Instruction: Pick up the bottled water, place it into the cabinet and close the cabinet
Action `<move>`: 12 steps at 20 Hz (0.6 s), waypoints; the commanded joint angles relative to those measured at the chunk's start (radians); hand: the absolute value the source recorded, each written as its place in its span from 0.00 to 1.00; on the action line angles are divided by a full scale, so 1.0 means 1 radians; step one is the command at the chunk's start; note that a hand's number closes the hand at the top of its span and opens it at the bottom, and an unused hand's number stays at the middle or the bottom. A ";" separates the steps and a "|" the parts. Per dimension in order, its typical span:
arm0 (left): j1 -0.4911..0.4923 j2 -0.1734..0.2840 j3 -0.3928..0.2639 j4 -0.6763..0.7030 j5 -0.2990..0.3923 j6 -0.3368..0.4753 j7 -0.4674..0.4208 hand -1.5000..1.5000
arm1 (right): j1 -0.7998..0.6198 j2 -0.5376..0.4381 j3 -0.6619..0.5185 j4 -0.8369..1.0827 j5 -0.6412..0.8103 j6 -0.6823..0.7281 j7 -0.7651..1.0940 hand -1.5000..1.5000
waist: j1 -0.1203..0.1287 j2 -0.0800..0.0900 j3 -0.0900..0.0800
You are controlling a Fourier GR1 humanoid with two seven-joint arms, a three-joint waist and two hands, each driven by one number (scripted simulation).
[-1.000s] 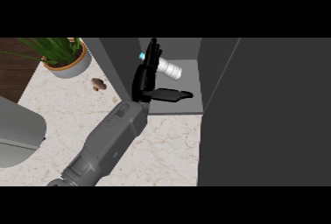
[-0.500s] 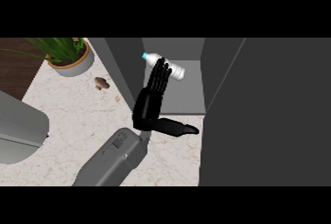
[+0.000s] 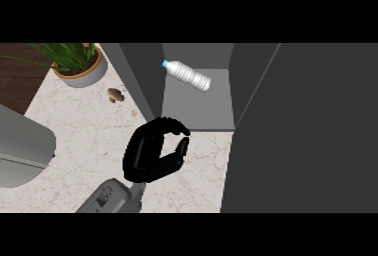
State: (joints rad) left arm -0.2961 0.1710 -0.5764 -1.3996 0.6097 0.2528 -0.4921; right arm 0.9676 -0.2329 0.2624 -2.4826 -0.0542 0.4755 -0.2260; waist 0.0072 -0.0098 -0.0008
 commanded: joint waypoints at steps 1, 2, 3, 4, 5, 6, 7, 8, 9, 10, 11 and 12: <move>0.137 0.099 0.012 -0.135 0.009 -0.026 -0.007 1.00 | 0.066 -0.087 0.009 -0.144 0.055 0.071 0.023 1.00 | -0.002 -0.002 0.000; 0.160 0.107 0.014 -0.141 0.011 -0.025 0.000 1.00 | 0.029 -0.065 0.082 -0.102 0.127 0.071 0.007 1.00 | -0.003 -0.001 0.000; 0.166 0.139 0.044 -0.173 0.028 -0.041 0.011 0.00 | 0.012 -0.108 0.019 -0.088 0.065 0.107 -0.012 1.00 | 0.000 0.001 0.000; 0.208 0.129 0.024 -0.209 0.014 0.002 0.006 0.00 | 0.069 -0.134 0.039 -0.178 0.085 0.122 -0.003 1.00 | -0.003 -0.005 0.000; 0.229 0.140 0.045 -0.223 0.027 -0.018 -0.017 0.00 | 0.054 -0.137 0.053 -0.169 0.111 0.129 -0.017 1.00 | -0.005 -0.004 -0.001; 0.225 0.175 0.068 -0.259 0.040 -0.024 0.015 0.00 | 0.021 -0.116 0.084 -0.163 0.149 0.114 -0.024 1.00 | -0.003 -0.003 -0.001; 0.244 0.185 0.088 -0.257 0.058 -0.027 0.017 0.00 | 0.026 -0.135 0.085 -0.199 0.143 0.118 -0.001 1.00 | -0.002 -0.002 -0.001; 0.250 0.211 0.108 -0.285 0.058 -0.034 0.018 0.00 | 0.028 -0.126 0.112 -0.199 0.158 0.114 -0.014 1.00 | -0.007 -0.003 -0.001; 0.287 0.235 0.118 -0.334 0.076 -0.037 0.030 0.00 | 0.041 -0.143 0.101 -0.209 0.156 0.116 -0.012 1.00 | -0.003 -0.005 -0.001; 0.308 0.213 0.127 -0.287 0.090 -0.060 -0.007 0.00 | 0.031 -0.135 0.150 -0.219 0.182 0.112 0.001 1.00 | -0.009 -0.002 -0.003; 0.345 0.234 0.126 -0.338 0.083 -0.053 -0.011 0.00 | 0.020 -0.152 0.153 -0.209 0.188 0.123 0.000 1.00 | 0.000 -0.005 -0.003; 0.382 0.263 0.144 -0.340 0.109 -0.093 -0.017 0.00 | 0.047 -0.164 0.181 -0.235 0.184 0.126 0.011 1.00 | -0.004 -0.006 -0.004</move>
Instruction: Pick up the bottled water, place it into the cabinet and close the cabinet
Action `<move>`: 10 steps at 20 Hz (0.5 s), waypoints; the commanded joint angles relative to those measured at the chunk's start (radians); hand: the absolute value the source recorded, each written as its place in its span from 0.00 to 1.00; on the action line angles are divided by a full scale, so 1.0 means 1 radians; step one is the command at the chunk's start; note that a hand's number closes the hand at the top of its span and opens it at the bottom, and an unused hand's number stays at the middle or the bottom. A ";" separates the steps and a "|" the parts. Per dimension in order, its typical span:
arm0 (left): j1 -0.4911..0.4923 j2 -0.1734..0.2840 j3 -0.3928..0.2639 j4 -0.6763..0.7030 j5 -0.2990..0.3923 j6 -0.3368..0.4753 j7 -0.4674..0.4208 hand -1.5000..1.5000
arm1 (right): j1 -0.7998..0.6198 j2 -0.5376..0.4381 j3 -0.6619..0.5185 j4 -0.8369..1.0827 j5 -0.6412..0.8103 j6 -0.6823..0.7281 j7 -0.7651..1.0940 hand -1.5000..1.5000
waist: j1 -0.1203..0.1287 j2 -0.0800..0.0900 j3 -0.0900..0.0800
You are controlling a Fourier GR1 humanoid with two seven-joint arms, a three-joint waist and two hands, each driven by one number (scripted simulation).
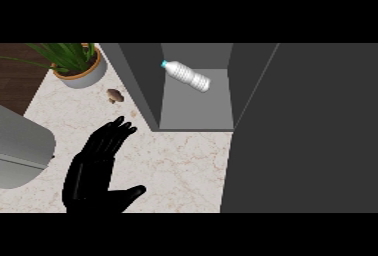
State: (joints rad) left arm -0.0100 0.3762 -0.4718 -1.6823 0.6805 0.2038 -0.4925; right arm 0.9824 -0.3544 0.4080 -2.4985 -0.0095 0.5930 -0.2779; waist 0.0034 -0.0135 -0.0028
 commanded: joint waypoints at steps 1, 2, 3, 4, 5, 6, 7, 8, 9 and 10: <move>0.097 0.079 0.063 -0.062 0.070 -0.081 -0.005 0.00 | 0.014 -0.054 0.084 -0.198 0.161 0.020 0.091 1.00 | 0.004 0.000 -0.003; 0.104 0.048 0.066 -0.077 0.074 -0.040 -0.006 0.00 | 0.040 -0.073 0.143 -0.187 0.186 0.046 0.079 1.00 | -0.011 -0.006 -0.002; 0.140 0.064 0.057 -0.115 0.086 -0.066 -0.007 0.00 | -0.008 -0.081 0.142 -0.199 0.173 0.045 0.105 1.00 | 0.016 -0.005 -0.004; 0.141 0.079 0.087 -0.091 0.097 -0.083 -0.017 0.00 | -0.029 -0.085 0.171 -0.217 0.173 0.047 0.119 1.00 | 0.018 -0.002 -0.006; 0.157 0.094 0.097 -0.110 0.119 -0.090 0.004 0.00 | -0.040 -0.086 0.193 -0.201 0.186 0.046 0.121 1.00 | 0.011 -0.003 -0.004; 0.170 0.114 0.123 -0.103 0.131 -0.102 0.000 0.00 | -0.052 -0.084 0.209 -0.223 0.186 0.036 0.135 1.00 | 0.014 -0.004 -0.006; 0.208 0.123 0.122 -0.110 0.129 -0.124 -0.022 0.00 | -0.056 -0.092 0.231 -0.211 0.194 0.038 0.141 1.00 | 0.015 -0.007 -0.006; 0.193 0.127 0.132 -0.117 0.147 -0.125 -0.002 0.00 | -0.094 -0.097 0.236 -0.204 0.206 0.035 0.167 1.00 | 0.026 -0.006 -0.009; 0.194 0.142 0.159 -0.104 0.163 -0.152 -0.009 0.00 | -0.122 -0.095 0.250 -0.177 0.222 0.036 0.161 1.00 | 0.021 -0.006 -0.009; 0.242 0.144 0.130 -0.131 0.135 -0.140 -0.022 0.00 | -0.111 -0.114 0.251 -0.196 0.209 0.035 0.174 1.00 | 0.040 -0.015 -0.011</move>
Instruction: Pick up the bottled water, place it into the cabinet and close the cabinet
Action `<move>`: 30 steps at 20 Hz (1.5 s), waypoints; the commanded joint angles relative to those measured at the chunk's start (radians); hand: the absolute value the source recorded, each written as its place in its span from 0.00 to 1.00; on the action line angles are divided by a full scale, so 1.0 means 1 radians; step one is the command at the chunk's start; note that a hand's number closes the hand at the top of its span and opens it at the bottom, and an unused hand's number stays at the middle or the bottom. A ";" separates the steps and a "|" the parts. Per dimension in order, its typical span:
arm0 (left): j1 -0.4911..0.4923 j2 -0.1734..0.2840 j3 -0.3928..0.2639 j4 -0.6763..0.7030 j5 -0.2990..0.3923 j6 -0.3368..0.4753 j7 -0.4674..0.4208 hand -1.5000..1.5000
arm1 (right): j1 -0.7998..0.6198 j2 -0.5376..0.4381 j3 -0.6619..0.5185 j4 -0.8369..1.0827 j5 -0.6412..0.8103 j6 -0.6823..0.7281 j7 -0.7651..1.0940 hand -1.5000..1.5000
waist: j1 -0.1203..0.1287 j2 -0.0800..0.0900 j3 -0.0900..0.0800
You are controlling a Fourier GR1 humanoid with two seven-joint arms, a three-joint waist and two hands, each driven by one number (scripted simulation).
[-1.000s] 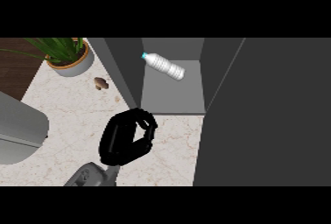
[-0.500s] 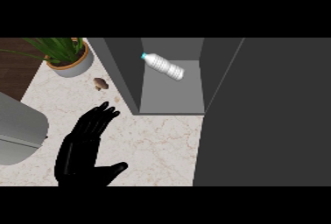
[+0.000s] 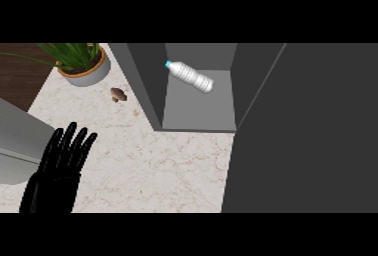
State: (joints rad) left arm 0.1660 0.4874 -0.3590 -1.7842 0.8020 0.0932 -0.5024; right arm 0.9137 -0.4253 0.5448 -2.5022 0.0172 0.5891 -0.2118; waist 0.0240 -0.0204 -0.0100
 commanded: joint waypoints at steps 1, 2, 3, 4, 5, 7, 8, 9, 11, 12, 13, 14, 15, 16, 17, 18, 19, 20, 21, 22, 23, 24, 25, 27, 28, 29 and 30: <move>0.052 0.046 0.046 -0.035 0.041 -0.038 0.005 0.00 | -0.065 -0.059 0.120 -0.186 0.194 0.051 0.106 1.00 | 0.010 -0.006 -0.003; 0.062 0.053 0.048 -0.022 0.037 -0.053 -0.007 0.00 | -0.092 -0.047 0.130 -0.187 0.181 0.039 0.110 1.00 | 0.024 -0.002 -0.006; 0.081 0.071 0.055 -0.052 0.047 -0.063 0.002 0.00 | -0.110 -0.045 0.145 -0.163 0.180 0.033 0.123 1.00 | 0.037 0.000 -0.004; 0.057 0.058 0.066 -0.038 0.055 -0.058 0.001 0.00 | -0.092 -0.039 0.191 -0.167 0.162 0.019 0.151 1.00 | 0.018 0.007 -0.006; 0.083 0.082 0.077 -0.067 0.072 -0.080 0.007 0.00 | -0.090 -0.008 0.216 -0.151 0.133 -0.007 0.147 1.00 | 0.034 0.006 -0.005; 0.113 0.095 0.083 -0.066 0.066 -0.103 -0.010 0.00 | -0.089 0.008 0.245 -0.147 0.104 -0.040 0.174 1.00 | 0.046 0.013 -0.006; 0.131 0.121 0.112 -0.060 0.095 -0.127 0.000 0.00 | -0.078 0.017 0.273 -0.130 0.085 -0.046 0.159 1.00 | 0.046 0.010 -0.006; 0.133 0.134 0.123 -0.068 0.100 -0.143 0.001 0.00 | -0.098 0.038 0.287 -0.098 0.069 -0.060 0.162 1.00 | 0.061 0.016 -0.005; 0.148 0.147 0.133 -0.080 0.109 -0.166 -0.002 0.00 | -0.111 0.060 0.317 -0.081 0.032 -0.071 0.158 1.00 | 0.078 0.019 -0.004; 0.126 0.147 0.147 -0.070 0.126 -0.171 0.005 0.00 | -0.138 0.066 0.331 -0.073 0.046 -0.072 0.170 1.00 | 0.065 0.023 -0.004; 0.146 0.165 0.147 -0.087 0.121 -0.193 0.003 0.00 | -0.151 0.081 0.330 -0.051 0.034 -0.083 0.167 1.00 | 0.084 0.023 -0.003; 0.150 0.180 0.164 -0.075 0.135 -0.202 0.012 0.00 | -0.149 0.060 0.329 -0.066 0.034 -0.075 0.184 1.00 | 0.089 0.025 -0.005; 0.139 0.169 0.169 -0.080 0.134 -0.201 -0.002 0.00 | -0.166 0.061 0.325 -0.057 0.024 -0.073 0.193 1.00 | 0.101 0.031 -0.005; 0.143 0.180 0.163 -0.080 0.136 -0.210 0.012 0.00 | -0.186 0.062 0.318 -0.061 0.027 -0.077 0.206 1.00 | 0.101 0.034 -0.005; 0.154 0.192 0.182 -0.084 0.142 -0.227 0.003 0.00 | -0.187 0.061 0.308 -0.061 0.024 -0.086 0.215 1.00 | 0.118 0.033 -0.006; 0.162 0.192 0.175 -0.082 0.144 -0.237 0.005 0.00 | -0.201 0.065 0.318 -0.040 0.027 -0.084 0.218 1.00 | 0.117 0.033 -0.006; 0.172 0.196 0.170 -0.074 0.143 -0.264 -0.001 0.00 | -0.216 0.065 0.302 -0.049 0.023 -0.091 0.235 1.00 | 0.124 0.037 -0.007; 0.145 0.201 0.191 -0.082 0.154 -0.249 0.008 0.00 | -0.235 0.064 0.304 -0.038 0.019 -0.084 0.237 1.00 | 0.124 0.041 -0.006; 0.160 0.210 0.193 -0.070 0.155 -0.271 0.005 0.00 | -0.252 0.068 0.291 -0.026 0.017 -0.090 0.244 1.00 | 0.138 0.044 -0.007; 0.154 0.203 0.185 -0.075 0.151 -0.271 0.003 0.00 | -0.259 0.057 0.289 -0.023 0.011 -0.081 0.251 1.00 | 0.144 0.046 -0.009; 0.145 0.215 0.196 -0.071 0.155 -0.278 0.008 0.00 | -0.279 0.057 0.292 -0.025 0.002 -0.072 0.250 1.00 | 0.144 0.048 -0.008; 0.163 0.218 0.193 -0.075 0.161 -0.289 0.009 0.00 | -0.276 0.058 0.283 -0.014 -0.002 -0.082 0.259 1.00 | 0.162 0.048 -0.009; 0.144 0.228 0.202 -0.077 0.165 -0.293 0.016 0.00 | -0.308 0.053 0.260 -0.005 0.003 -0.075 0.262 1.00 | 0.169 0.056 -0.009; 0.155 0.236 0.203 -0.069 0.163 -0.303 0.019 0.00 | -0.322 0.049 0.250 -0.018 0.001 -0.079 0.277 1.00 | 0.175 0.055 -0.012; 0.156 0.229 0.194 -0.074 0.161 -0.304 0.017 0.00 | -0.340 0.051 0.250 -0.010 0.002 -0.075 0.274 1.00 | 0.182 0.054 -0.012; 0.155 0.236 0.206 -0.070 0.171 -0.312 0.018 0.00 | -0.348 0.043 0.246 -0.011 -0.003 -0.071 0.287 1.00 | 0.188 0.055 -0.012; 0.150 0.238 0.193 -0.080 0.166 -0.310 0.030 0.00 | -0.369 0.021 0.231 -0.007 0.017 -0.055 0.296 1.00 | 0.192 0.056 -0.013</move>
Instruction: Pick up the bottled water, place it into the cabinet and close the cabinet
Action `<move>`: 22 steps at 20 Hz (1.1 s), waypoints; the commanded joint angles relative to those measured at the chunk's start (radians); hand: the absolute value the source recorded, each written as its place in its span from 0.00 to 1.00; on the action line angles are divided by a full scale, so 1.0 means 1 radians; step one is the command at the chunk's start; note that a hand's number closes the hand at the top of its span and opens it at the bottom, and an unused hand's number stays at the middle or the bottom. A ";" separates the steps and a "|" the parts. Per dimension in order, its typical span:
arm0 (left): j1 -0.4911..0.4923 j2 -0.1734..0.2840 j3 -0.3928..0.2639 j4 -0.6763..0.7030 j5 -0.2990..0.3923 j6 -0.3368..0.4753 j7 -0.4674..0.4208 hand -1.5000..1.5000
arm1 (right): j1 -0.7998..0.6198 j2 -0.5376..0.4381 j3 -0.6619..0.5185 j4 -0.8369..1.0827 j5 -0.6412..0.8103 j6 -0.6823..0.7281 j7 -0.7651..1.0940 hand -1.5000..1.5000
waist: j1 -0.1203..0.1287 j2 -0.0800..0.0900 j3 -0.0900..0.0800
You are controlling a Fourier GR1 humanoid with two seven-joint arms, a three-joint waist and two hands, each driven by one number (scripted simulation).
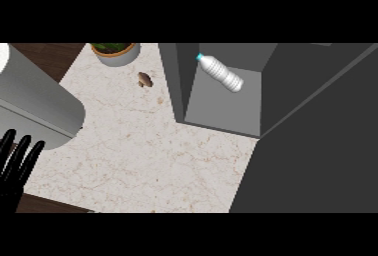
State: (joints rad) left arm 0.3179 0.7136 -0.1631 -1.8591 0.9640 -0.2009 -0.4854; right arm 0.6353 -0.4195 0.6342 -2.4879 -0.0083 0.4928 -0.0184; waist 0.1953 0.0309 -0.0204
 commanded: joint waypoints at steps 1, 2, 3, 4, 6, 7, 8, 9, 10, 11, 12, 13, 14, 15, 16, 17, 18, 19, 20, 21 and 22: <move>-0.002 0.020 0.010 0.002 0.010 -0.026 0.010 0.00 | -0.116 0.007 0.129 -0.027 0.045 0.049 0.104 1.00 | 0.033 0.003 -0.004; -0.003 0.032 0.014 0.005 0.008 -0.035 0.015 0.00 | -0.141 -0.013 0.121 -0.024 0.059 0.068 0.109 0.00 | 0.040 0.000 -0.005; -0.006 0.030 0.012 -0.002 0.010 -0.039 0.014 0.00 | -0.163 -0.026 0.105 -0.029 0.056 0.079 0.107 0.00 | 0.053 0.000 -0.007; -0.004 0.024 0.004 0.000 0.004 -0.039 0.011 0.00 | -0.176 -0.042 0.100 -0.037 0.056 0.092 0.109 0.00 | 0.053 -0.002 -0.008; -0.012 0.036 0.030 0.007 0.019 -0.043 0.011 0.00 | -0.213 -0.036 0.083 -0.034 0.047 0.088 0.110 1.00 | 0.058 -0.001 -0.008; -0.020 0.033 0.023 0.015 0.014 -0.038 0.016 0.00 | -0.222 -0.030 0.087 -0.039 0.033 0.085 0.113 1.00 | 0.042 0.004 -0.009; -0.009 0.034 0.026 0.010 0.024 -0.049 0.015 0.00 | -0.231 -0.022 0.090 -0.023 0.030 0.080 0.121 1.00 | 0.048 -0.001 -0.007; -0.012 0.041 0.024 0.013 0.014 -0.047 0.019 0.00 | -0.236 -0.027 0.084 -0.026 0.023 0.083 0.121 1.00 | 0.050 0.002 -0.009; -0.007 0.043 0.028 0.020 0.018 -0.053 0.019 0.00 | -0.243 -0.030 0.085 -0.015 0.028 0.085 0.131 1.00 | 0.047 0.000 -0.009; -0.007 0.042 0.030 0.005 0.019 -0.050 0.016 0.00 | -0.250 -0.028 0.082 -0.019 0.026 0.081 0.139 1.00 | 0.045 -0.006 -0.007; -0.008 0.046 0.032 0.021 0.020 -0.050 0.022 0.00 | -0.250 -0.037 0.086 -0.021 0.021 0.088 0.144 1.00 | 0.037 -0.002 -0.010; -0.006 0.042 0.034 0.023 0.022 -0.056 0.015 0.00 | -0.267 -0.040 0.078 -0.022 0.023 0.091 0.149 1.00 | 0.041 -0.003 -0.011; -0.014 0.042 0.034 0.032 0.020 -0.054 0.018 0.00 | -0.277 -0.051 0.074 -0.013 0.022 0.102 0.151 1.00 | 0.038 0.004 -0.012; -0.011 0.051 0.047 0.030 0.026 -0.061 0.017 0.00 | -0.284 -0.059 0.067 -0.021 0.021 0.104 0.159 1.00 | 0.041 -0.001 -0.011; -0.013 0.047 0.041 0.032 0.032 -0.062 0.021 0.00 | -0.291 -0.049 0.066 -0.027 0.015 0.100 0.148 1.00 | 0.034 -0.001 -0.012; -0.019 0.050 0.046 0.031 0.025 -0.058 0.019 0.00 | -0.299 -0.043 0.055 -0.020 0.013 0.093 0.145 1.00 | 0.034 0.001 -0.011; -0.010 0.052 0.047 0.034 0.032 -0.065 0.020 0.00 | -0.302 -0.044 0.053 -0.016 0.011 0.094 0.145 1.00 | 0.043 0.000 -0.012; -0.014 0.049 0.044 0.025 0.030 -0.067 0.018 0.00 | -0.300 -0.039 0.058 -0.004 0.002 0.092 0.147 1.00 | 0.038 0.000 -0.010; -0.013 0.054 0.052 0.032 0.037 -0.066 0.022 0.00 | -0.302 -0.033 0.054 -0.006 0.000 0.085 0.148 1.00 | 0.033 0.002 -0.009; -0.012 0.039 0.044 0.041 0.038 -0.065 0.015 0.00 | -0.299 -0.036 0.045 -0.014 -0.008 0.083 0.150 1.00 | 0.028 0.006 -0.013; -0.018 0.048 0.054 0.037 0.039 -0.065 0.017 0.00 | -0.294 -0.026 0.050 -0.005 -0.020 0.078 0.144 1.00 | 0.029 0.008 -0.011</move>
State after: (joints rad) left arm 0.3044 0.7603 -0.1178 -1.8273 0.9961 -0.2627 -0.4676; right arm 0.3878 -0.5107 0.5925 -2.4845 -0.0263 0.6064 0.0418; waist 0.2290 0.0307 -0.0321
